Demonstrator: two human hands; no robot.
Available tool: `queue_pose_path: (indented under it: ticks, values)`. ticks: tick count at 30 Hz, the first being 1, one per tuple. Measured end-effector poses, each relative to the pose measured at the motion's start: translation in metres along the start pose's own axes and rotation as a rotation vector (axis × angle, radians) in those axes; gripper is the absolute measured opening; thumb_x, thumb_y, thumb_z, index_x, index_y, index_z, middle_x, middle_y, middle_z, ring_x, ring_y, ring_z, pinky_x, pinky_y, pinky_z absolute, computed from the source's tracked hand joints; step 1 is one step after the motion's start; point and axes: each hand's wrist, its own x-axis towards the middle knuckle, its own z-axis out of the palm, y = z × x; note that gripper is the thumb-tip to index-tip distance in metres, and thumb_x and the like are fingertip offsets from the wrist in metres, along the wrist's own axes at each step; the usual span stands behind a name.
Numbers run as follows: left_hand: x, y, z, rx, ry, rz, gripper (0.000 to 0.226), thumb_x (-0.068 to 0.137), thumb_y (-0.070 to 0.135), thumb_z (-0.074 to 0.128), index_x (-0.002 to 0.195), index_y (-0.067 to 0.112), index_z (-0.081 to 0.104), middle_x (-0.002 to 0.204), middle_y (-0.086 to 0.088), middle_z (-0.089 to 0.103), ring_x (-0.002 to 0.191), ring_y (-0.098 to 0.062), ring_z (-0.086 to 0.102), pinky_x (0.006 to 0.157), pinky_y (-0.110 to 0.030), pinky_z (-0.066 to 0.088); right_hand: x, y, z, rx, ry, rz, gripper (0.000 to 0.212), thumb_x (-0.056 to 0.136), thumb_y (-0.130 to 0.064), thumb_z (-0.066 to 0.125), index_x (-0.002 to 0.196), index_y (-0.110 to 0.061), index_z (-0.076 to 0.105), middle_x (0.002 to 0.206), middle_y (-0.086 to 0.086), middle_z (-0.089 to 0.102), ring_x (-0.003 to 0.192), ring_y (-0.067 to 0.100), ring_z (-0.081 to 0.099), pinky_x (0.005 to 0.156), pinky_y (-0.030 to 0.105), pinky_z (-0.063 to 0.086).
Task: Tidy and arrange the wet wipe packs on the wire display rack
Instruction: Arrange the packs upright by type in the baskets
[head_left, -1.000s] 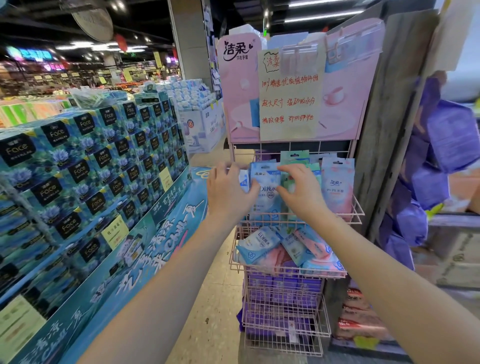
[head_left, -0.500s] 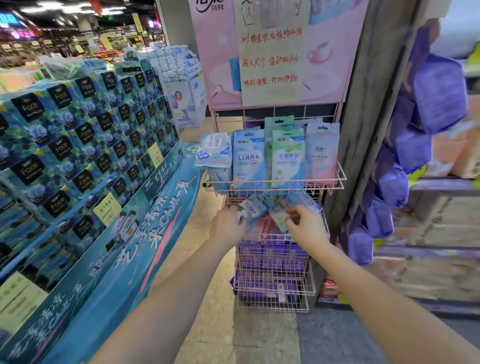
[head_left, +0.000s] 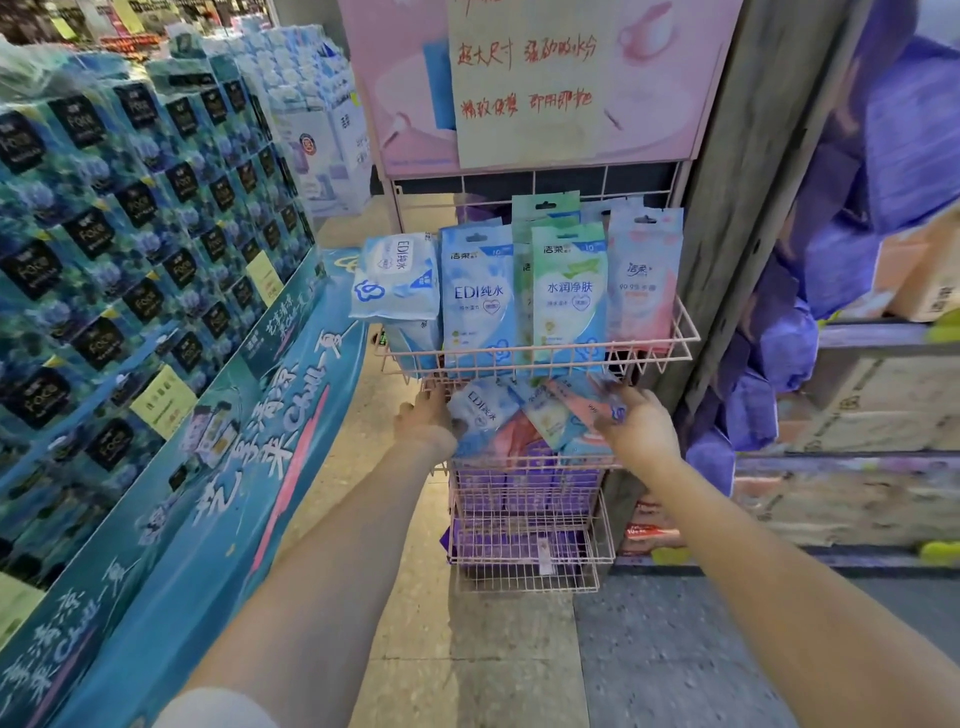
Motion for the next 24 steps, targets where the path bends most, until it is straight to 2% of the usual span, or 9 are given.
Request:
queue_pose_path:
  ticks: [3, 5, 7, 9, 11, 13, 18, 20, 24]
  values:
    - [0.003, -0.003, -0.005, 0.058, -0.042, 0.037, 0.05, 0.087, 0.052, 0.053, 0.132, 0.031, 0.055, 0.133, -0.01, 0.057, 0.124, -0.035, 0.05, 0.103, -0.045, 0.04, -0.002, 0.001, 0.007, -0.081, 0.06, -0.014, 0.054, 0.081, -0.021, 0.074, 0.134, -0.018, 0.064, 0.128, 0.014, 0.064, 0.107, 0.043, 0.062, 0.094, 0.044, 0.052]
    - [0.015, -0.012, -0.003, 0.0, -0.111, 0.079, 0.041, 0.08, 0.055, 0.046, 0.116, 0.041, 0.056, 0.128, -0.007, 0.059, 0.116, -0.031, 0.05, 0.102, -0.044, 0.045, -0.01, -0.006, 0.009, -0.137, 0.168, -0.01, 0.051, 0.079, -0.017, 0.073, 0.129, -0.014, 0.066, 0.125, 0.016, 0.064, 0.103, 0.045, 0.059, 0.089, 0.045, 0.051]
    - [0.012, -0.018, -0.01, -0.061, -0.127, 0.144, 0.043, 0.075, 0.056, 0.041, 0.116, 0.048, 0.054, 0.131, 0.001, 0.061, 0.114, -0.027, 0.05, 0.101, -0.043, 0.046, -0.019, -0.016, 0.013, -0.161, 0.255, -0.052, 0.047, 0.078, -0.015, 0.072, 0.124, -0.009, 0.067, 0.117, 0.018, 0.064, 0.101, 0.043, 0.058, 0.086, 0.045, 0.05]
    - [0.001, -0.02, -0.019, -0.205, -0.065, 0.178, 0.044, 0.089, 0.039, 0.06, 0.132, 0.033, 0.057, 0.123, 0.004, 0.058, 0.117, -0.025, 0.049, 0.103, -0.038, 0.043, -0.024, -0.028, 0.02, -0.097, 0.185, -0.102, 0.037, 0.082, -0.015, 0.07, 0.119, -0.01, 0.069, 0.109, 0.014, 0.068, 0.1, 0.036, 0.063, 0.084, 0.041, 0.053]
    - [-0.007, -0.026, -0.026, -0.407, -0.036, 0.159, 0.041, 0.093, 0.016, 0.071, 0.132, 0.014, 0.057, 0.119, -0.005, 0.063, 0.117, -0.024, 0.057, 0.105, -0.037, 0.045, -0.027, -0.038, 0.031, -0.034, 0.017, -0.116, 0.029, 0.087, -0.016, 0.068, 0.115, -0.012, 0.069, 0.102, 0.008, 0.072, 0.093, 0.029, 0.068, 0.077, 0.036, 0.055]
    - [-0.009, -0.038, -0.028, -0.599, -0.061, 0.109, 0.038, 0.093, 0.009, 0.074, 0.125, 0.014, 0.055, 0.125, -0.01, 0.067, 0.119, -0.026, 0.062, 0.105, -0.04, 0.048, -0.029, -0.044, 0.043, -0.036, -0.074, -0.109, 0.027, 0.089, -0.019, 0.067, 0.116, -0.013, 0.069, 0.1, 0.007, 0.073, 0.091, 0.03, 0.07, 0.073, 0.035, 0.054]
    - [-0.03, -0.052, -0.03, -0.861, -0.071, 0.044, 0.041, 0.095, 0.012, 0.073, 0.129, 0.017, 0.051, 0.112, -0.003, 0.07, 0.096, -0.015, 0.067, 0.075, -0.026, 0.05, -0.026, -0.055, 0.065, -0.054, -0.161, -0.077, 0.022, 0.091, -0.023, 0.061, 0.111, -0.019, 0.071, 0.091, 0.009, 0.075, 0.087, 0.033, 0.071, 0.07, 0.04, 0.058]
    - [-0.034, -0.058, -0.026, -0.905, -0.058, 0.027, 0.041, 0.095, 0.012, 0.072, 0.13, 0.015, 0.053, 0.112, -0.006, 0.071, 0.095, -0.016, 0.067, 0.072, -0.027, 0.05, -0.02, -0.061, 0.074, -0.108, -0.209, -0.071, 0.024, 0.093, -0.025, 0.06, 0.114, -0.017, 0.068, 0.096, 0.01, 0.072, 0.088, 0.033, 0.069, 0.07, 0.039, 0.058]
    - [-0.04, -0.074, -0.021, -0.949, -0.02, -0.034, 0.037, 0.095, 0.01, 0.071, 0.127, 0.014, 0.054, 0.112, -0.006, 0.071, 0.089, -0.011, 0.066, 0.067, -0.023, 0.046, -0.008, -0.077, 0.09, -0.211, -0.263, -0.059, 0.043, 0.097, -0.025, 0.057, 0.14, -0.024, 0.056, 0.135, 0.011, 0.053, 0.107, 0.032, 0.064, 0.08, 0.039, 0.058]
